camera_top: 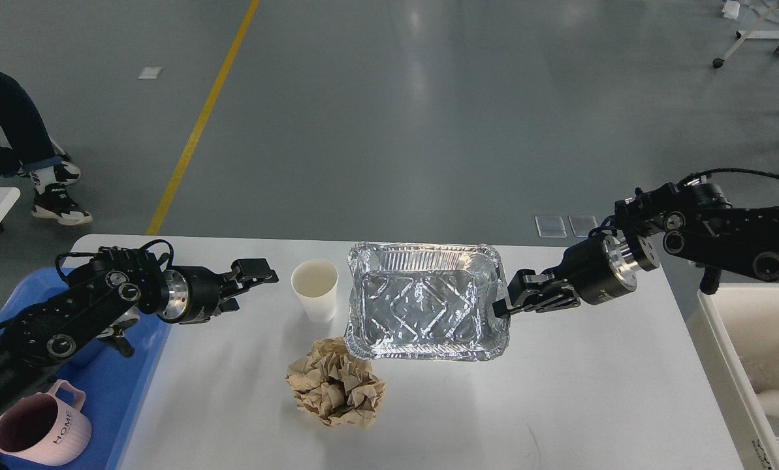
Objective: Tidy desktop
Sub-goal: 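Reach the left gripper to the white paper cup and grasp it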
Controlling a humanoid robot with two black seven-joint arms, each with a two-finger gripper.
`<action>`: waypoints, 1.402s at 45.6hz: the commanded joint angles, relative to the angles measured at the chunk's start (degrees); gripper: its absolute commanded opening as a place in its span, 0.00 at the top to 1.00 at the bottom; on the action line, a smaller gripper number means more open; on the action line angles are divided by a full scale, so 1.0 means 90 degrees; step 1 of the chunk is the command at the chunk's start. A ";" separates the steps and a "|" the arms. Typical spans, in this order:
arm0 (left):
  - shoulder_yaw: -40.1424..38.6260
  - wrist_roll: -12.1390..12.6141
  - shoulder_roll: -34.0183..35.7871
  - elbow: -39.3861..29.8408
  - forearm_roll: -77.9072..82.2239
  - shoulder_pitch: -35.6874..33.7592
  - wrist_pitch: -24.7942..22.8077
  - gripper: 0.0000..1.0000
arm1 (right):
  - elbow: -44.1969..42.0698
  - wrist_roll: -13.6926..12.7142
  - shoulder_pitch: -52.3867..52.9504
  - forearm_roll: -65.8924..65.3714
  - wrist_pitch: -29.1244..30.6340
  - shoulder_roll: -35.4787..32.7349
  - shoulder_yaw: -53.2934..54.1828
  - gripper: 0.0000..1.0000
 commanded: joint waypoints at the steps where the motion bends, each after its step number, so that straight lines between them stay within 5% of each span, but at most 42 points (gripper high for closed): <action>1: 0.0000 -0.0012 -0.0278 0.0043 0.0021 -0.0003 0.0038 0.03 | -0.0001 0.0004 0.0000 -0.0001 -0.0004 -0.0026 0.0000 1.00; 14: 0.0000 -0.0060 -0.0639 0.0521 0.0196 -0.0228 0.0213 0.06 | -0.0001 0.0004 0.0000 -0.0001 -0.0014 -0.0153 0.0000 1.00; 27: 0.0283 -0.0344 -0.1186 0.1195 0.0597 -0.0404 0.0331 0.32 | 0.0019 0.0004 0.0009 0.0009 -0.0033 -0.0202 0.0019 1.00; 30: 0.0458 -0.0432 -0.1245 0.1282 0.0539 -0.0423 0.0389 0.51 | 0.0019 0.0004 0.0019 0.0009 -0.0033 -0.0231 0.0029 1.00; 36: 0.0556 -0.0451 -0.1372 0.1381 0.0528 -0.0511 0.0487 0.60 | 0.0019 0.0004 0.0009 0.0009 -0.0033 -0.0290 0.0039 1.00; 44: 0.0781 -0.0373 -0.1372 0.1351 0.0577 -0.0716 0.0097 0.99 | 0.0029 0.0004 0.0009 0.0009 -0.0053 -0.0339 0.0039 1.00; 57: 0.1289 -0.0393 -0.0719 0.0991 0.0577 -0.0912 -0.0099 1.00 | 0.0029 0.0004 -0.0010 0.0009 -0.0072 -0.0319 0.0048 1.00; 64: 0.1279 -0.0432 0.0326 0.0249 0.0577 -0.0755 -0.0294 1.00 | 0.0019 0.0004 -0.0010 0.0009 -0.0072 -0.0300 0.0048 1.00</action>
